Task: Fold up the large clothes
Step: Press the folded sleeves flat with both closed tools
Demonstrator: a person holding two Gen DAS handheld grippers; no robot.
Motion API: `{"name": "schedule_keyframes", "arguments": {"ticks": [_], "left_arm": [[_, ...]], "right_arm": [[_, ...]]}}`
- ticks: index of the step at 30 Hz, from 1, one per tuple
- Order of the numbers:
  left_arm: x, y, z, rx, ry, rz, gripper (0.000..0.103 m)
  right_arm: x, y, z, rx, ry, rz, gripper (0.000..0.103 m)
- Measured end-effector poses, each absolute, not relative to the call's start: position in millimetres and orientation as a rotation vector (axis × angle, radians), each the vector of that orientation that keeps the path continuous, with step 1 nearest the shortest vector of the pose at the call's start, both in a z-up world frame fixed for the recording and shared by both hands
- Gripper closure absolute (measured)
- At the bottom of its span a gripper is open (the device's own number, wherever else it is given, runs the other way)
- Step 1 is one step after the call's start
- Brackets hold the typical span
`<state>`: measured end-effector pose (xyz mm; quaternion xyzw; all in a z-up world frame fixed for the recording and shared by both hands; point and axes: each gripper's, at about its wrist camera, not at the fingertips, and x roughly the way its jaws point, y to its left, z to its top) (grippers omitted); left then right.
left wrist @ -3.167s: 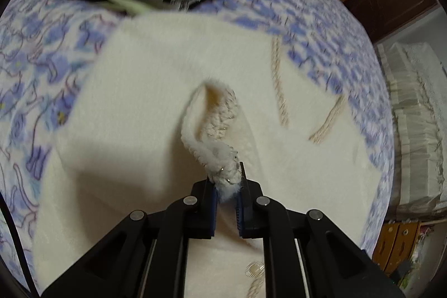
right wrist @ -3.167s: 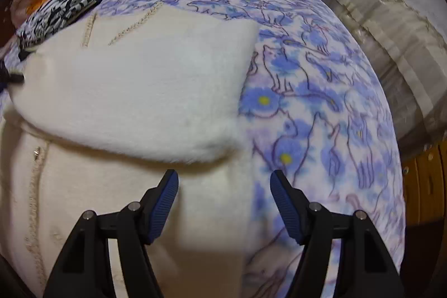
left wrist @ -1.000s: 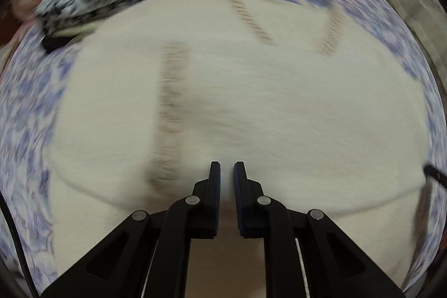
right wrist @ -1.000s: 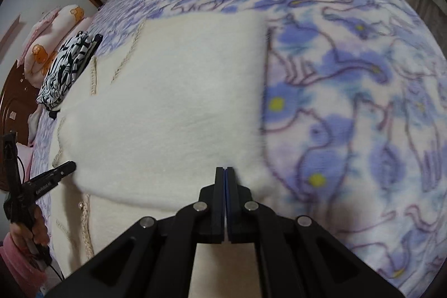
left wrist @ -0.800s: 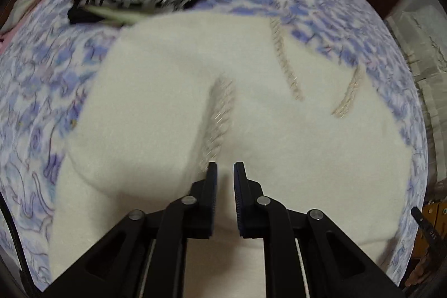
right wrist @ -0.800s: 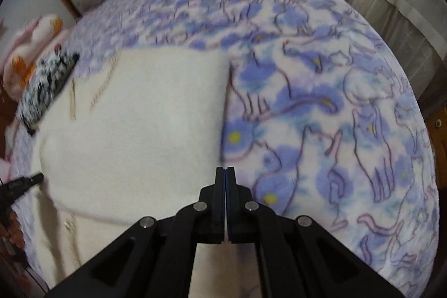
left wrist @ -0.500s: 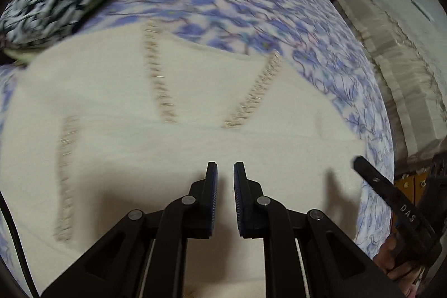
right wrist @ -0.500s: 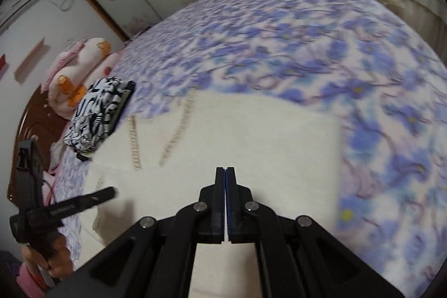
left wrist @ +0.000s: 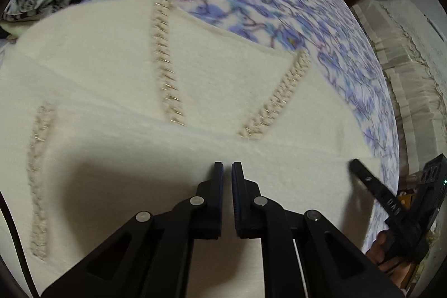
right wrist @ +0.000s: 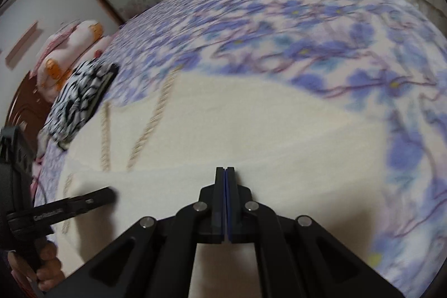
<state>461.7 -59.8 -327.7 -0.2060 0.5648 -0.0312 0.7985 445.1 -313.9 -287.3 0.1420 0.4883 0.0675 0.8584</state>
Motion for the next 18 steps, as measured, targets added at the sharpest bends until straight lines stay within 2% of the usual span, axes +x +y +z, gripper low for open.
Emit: {"name": "schedule_keyframes", "arguments": {"ticks": [7,18], "left_arm": [[456.0,-23.7,-317.6,-0.35,1.202,0.116,0.097],[456.8,2.8,-331.2,-0.279,1.185,0.187,0.097]], "right_arm": [[437.0,-396.5,-280.4,0.514,0.978,0.007,0.103],[440.5,-390.4,-305.9,0.411,1.034,-0.057,0.103]]}}
